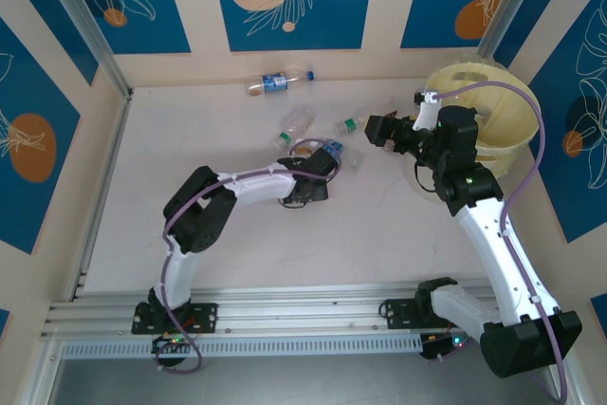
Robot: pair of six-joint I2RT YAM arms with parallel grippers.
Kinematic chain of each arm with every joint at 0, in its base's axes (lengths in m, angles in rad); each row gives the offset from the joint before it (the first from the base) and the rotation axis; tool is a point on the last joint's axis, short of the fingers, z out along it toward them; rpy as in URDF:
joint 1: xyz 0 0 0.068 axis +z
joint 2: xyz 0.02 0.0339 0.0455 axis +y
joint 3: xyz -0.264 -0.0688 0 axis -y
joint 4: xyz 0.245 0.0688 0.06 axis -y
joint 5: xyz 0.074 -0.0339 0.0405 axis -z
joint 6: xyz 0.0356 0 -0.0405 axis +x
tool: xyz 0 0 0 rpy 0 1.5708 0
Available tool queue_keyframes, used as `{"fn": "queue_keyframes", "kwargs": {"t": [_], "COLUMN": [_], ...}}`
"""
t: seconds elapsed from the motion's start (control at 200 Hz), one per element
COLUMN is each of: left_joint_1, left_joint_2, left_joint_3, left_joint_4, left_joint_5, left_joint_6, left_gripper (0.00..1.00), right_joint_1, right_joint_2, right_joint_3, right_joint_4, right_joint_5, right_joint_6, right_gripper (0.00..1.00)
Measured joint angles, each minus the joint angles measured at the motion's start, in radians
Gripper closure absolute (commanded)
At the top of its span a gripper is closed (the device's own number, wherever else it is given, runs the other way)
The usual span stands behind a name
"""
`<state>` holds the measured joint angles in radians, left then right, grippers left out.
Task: Put the plastic bottles in the bin
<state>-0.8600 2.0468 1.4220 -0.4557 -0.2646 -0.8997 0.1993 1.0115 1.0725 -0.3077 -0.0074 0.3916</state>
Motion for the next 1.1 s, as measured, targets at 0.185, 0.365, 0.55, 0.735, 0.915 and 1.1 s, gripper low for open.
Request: {"fn": "queue_keyframes", "kwargs": {"t": [0.185,0.365,0.55,0.735,0.915,1.1], "left_joint_1": [0.014,0.058,0.109,0.141,0.145,0.154], "left_joint_2": [-0.119,-0.316,-0.526,-0.663,-0.747,-0.767], "left_joint_3": [-0.16,-0.393,-0.6,-0.666,-0.668,-0.668], "left_joint_4": [0.132,0.352,0.571,0.697,0.787,0.853], "left_joint_5": [0.055,0.125,0.19,0.355,0.514,0.608], "left_joint_6": [0.053,0.116,0.203,0.311,0.378,0.387], "left_gripper": [0.55,0.77,1.0,1.0,1.0,1.0], "right_joint_1": [0.008,0.036,0.088,0.191,0.264,0.28], "right_joint_2": [0.0,0.0,0.008,0.078,0.168,0.23], "right_joint_3": [-0.006,-0.034,-0.076,-0.088,-0.035,0.079], "right_joint_4": [0.007,0.047,0.141,0.171,0.119,0.079], "right_joint_5": [-0.015,-0.027,-0.022,-0.013,-0.004,-0.077], "right_joint_6": [0.0,0.001,0.067,0.143,0.236,0.285], "right_gripper": [0.01,0.0,0.0,0.01,0.0,0.0]}}
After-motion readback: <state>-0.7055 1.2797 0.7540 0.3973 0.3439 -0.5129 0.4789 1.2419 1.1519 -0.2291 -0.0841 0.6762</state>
